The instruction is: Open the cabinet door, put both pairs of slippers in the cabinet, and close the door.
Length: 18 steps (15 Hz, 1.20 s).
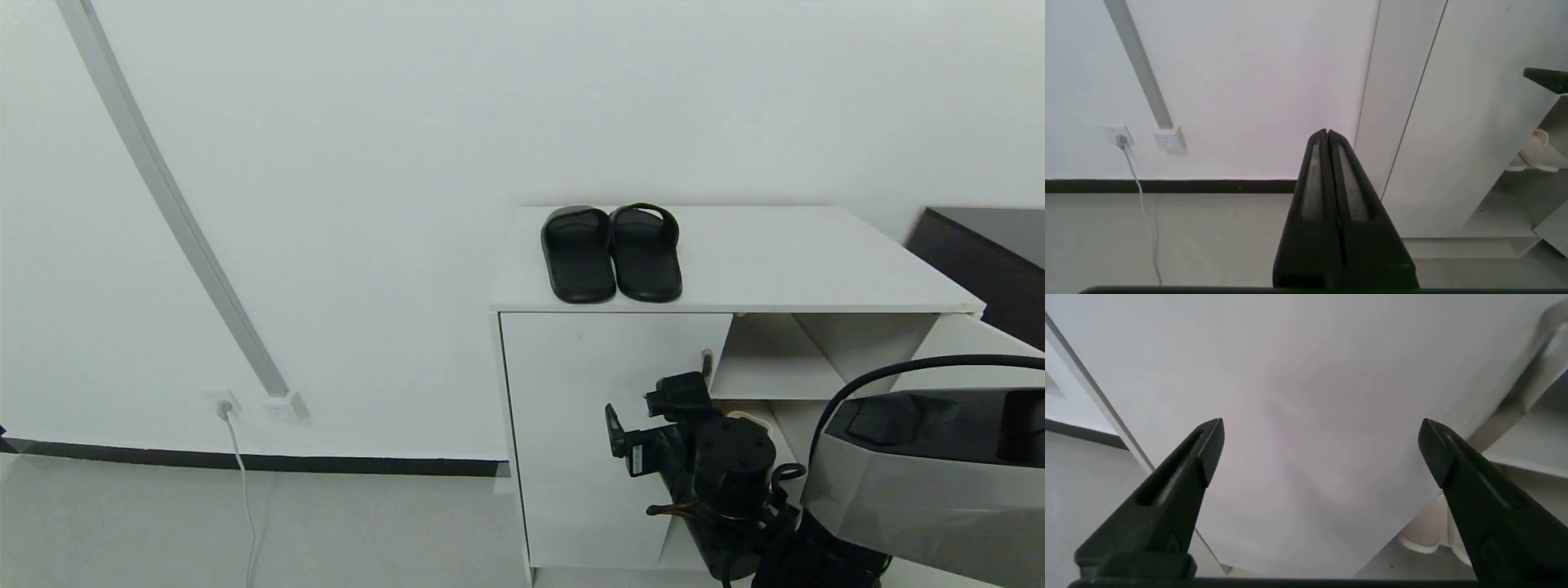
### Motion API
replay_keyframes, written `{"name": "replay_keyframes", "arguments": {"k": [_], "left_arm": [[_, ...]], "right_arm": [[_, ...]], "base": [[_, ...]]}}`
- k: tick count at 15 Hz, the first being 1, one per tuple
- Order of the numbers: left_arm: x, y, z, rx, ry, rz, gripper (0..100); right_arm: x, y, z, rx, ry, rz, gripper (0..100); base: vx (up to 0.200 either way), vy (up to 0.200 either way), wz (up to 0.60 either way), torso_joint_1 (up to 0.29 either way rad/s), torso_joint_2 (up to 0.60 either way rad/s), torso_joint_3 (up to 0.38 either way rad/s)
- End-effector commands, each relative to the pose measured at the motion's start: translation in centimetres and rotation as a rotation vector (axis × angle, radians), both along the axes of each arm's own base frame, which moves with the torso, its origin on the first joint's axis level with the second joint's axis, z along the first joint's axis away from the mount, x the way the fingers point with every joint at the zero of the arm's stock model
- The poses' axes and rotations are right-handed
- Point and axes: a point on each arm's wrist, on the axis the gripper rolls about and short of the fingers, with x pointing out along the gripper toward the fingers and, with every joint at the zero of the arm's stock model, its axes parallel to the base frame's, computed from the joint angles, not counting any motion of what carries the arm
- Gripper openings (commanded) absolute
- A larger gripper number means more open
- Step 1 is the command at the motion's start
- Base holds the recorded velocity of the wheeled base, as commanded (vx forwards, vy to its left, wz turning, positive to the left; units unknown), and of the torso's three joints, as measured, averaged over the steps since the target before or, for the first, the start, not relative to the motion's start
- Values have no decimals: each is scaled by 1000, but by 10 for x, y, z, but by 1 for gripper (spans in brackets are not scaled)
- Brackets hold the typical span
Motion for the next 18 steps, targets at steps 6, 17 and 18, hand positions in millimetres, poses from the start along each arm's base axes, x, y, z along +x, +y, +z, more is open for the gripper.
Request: {"name": "replay_keyframes", "arguments": {"k": [6, 17, 18], "left_arm": [[0, 0, 0, -1, 1, 1, 0], [0, 0, 0, 0, 1, -1, 0], [0, 0, 0, 0, 1, -1, 0]], "right_arm": [[0, 0, -1, -3, 3, 0, 100], [4, -3, -3, -3, 3, -15, 100], [4, -3, -3, -3, 3, -14, 100]], "base": [[0, 0, 0, 228, -544, -317], [0, 0, 0, 219, -483, -268], [0, 0, 0, 168, -373, -198]]}}
